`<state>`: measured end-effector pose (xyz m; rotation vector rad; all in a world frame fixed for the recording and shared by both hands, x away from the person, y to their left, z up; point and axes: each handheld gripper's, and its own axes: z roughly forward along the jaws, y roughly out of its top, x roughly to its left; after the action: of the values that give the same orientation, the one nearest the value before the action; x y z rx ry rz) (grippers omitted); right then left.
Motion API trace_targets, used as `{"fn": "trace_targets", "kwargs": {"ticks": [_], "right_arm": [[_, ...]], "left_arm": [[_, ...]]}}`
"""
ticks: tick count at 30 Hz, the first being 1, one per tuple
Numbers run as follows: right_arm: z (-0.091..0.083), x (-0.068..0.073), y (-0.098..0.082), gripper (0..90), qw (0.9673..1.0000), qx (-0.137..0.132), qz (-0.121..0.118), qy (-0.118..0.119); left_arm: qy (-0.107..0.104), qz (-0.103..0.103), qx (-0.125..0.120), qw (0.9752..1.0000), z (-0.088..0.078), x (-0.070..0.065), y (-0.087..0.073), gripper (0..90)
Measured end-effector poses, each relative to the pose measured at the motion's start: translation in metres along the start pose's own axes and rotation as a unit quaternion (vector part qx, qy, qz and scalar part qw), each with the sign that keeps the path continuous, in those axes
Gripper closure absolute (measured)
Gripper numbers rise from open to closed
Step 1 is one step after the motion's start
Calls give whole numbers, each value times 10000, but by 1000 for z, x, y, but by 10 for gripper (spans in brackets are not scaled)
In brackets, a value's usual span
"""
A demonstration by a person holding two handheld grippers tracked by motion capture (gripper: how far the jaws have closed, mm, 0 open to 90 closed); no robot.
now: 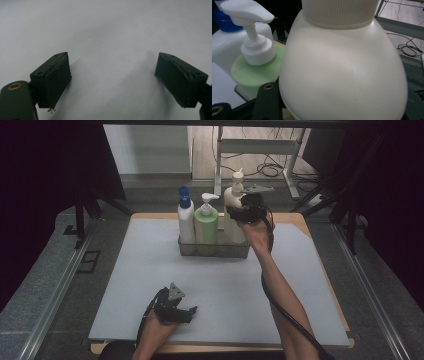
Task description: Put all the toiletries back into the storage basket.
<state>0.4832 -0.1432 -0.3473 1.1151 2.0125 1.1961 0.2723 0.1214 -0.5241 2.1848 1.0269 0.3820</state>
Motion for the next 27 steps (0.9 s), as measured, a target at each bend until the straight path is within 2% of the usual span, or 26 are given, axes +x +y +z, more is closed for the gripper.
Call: {"fn": "trace_targets", "kwargs": {"ticks": [8,14,27], "right_arm": [[15,-4,-9,397,10000,39,72,-33],[24,-5,-18,398,9999,120,38,-41],[25,-2,-29,397,9995,263,171,26]], "left_arm": [[-7,-15,1,10000,0,0,0,125],[-6,10,30,10000,0,0,0,125],[-6,-1,19,10000,0,0,0,126]]}}
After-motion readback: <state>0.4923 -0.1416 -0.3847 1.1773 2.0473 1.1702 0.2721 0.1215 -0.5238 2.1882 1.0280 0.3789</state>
